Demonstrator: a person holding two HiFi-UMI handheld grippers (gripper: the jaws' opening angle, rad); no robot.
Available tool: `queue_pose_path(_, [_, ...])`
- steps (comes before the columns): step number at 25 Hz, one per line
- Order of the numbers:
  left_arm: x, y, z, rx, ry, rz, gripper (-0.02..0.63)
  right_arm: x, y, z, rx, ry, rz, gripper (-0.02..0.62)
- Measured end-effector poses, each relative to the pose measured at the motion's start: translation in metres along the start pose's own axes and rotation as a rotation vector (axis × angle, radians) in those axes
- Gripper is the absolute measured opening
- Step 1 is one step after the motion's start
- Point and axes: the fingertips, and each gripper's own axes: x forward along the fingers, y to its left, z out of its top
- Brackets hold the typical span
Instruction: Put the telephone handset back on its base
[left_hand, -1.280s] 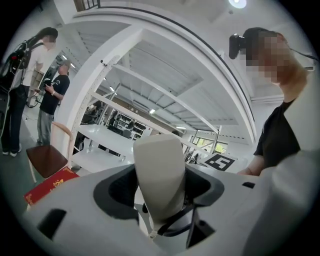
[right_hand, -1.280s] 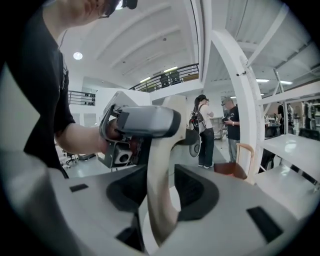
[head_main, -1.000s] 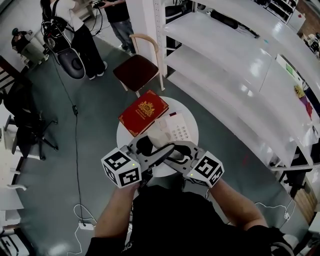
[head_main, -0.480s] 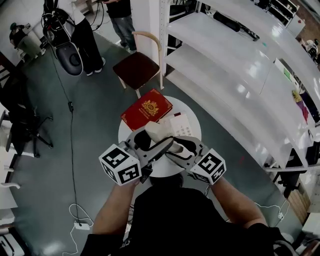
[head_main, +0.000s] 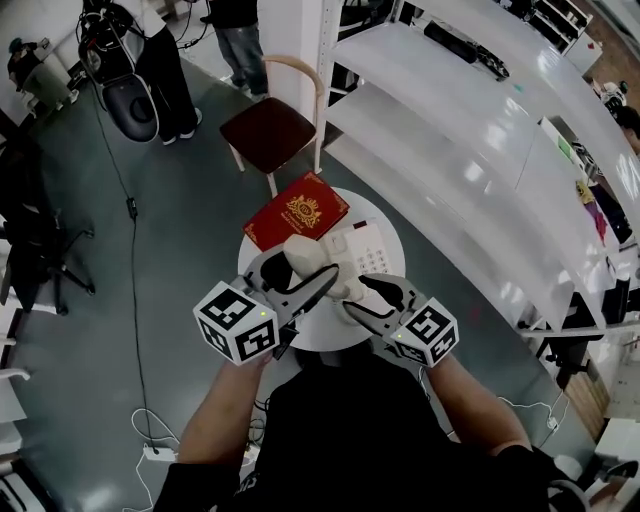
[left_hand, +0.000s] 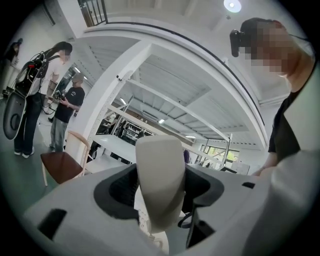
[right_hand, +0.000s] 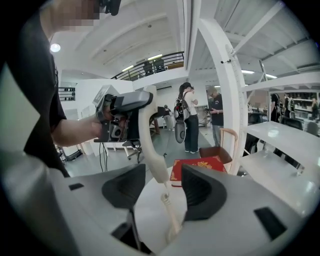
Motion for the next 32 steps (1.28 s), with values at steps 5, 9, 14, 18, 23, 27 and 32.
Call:
queue_pose_path(5, [0.0, 0.012, -0.012, -0.029, 0.016, 0.051, 0.27, -0.017, -0.01, -0.005, -0.019, 0.014, 0.02, 0.215])
queue_pose_path(9, [0.009, 0.018, -0.034, -0.03, 0.061, 0.115, 0.27, -0.035, -0.046, 0.002, -0.011, -0.021, -0.002, 0.204])
queue_pose_path(14, [0.027, 0.01, -0.063, -0.056, 0.08, 0.217, 0.27, -0.055, -0.093, 0.007, -0.019, -0.048, 0.033, 0.198])
queue_pose_path(18, [0.041, 0.006, -0.086, -0.08, 0.078, 0.325, 0.268, -0.07, -0.124, 0.004, -0.02, -0.06, 0.08, 0.189])
queue_pose_path(23, [0.046, -0.012, -0.111, -0.119, 0.042, 0.46, 0.268, -0.094, -0.141, -0.014, -0.026, -0.051, 0.16, 0.178])
queue_pose_path(27, [0.045, -0.037, -0.126, -0.131, 0.033, 0.536, 0.268, -0.108, -0.147, -0.036, -0.014, -0.026, 0.215, 0.172])
queue_pose_path(32, [0.052, -0.042, -0.146, -0.135, 0.101, 0.575, 0.268, -0.113, -0.149, -0.045, -0.005, -0.013, 0.232, 0.164])
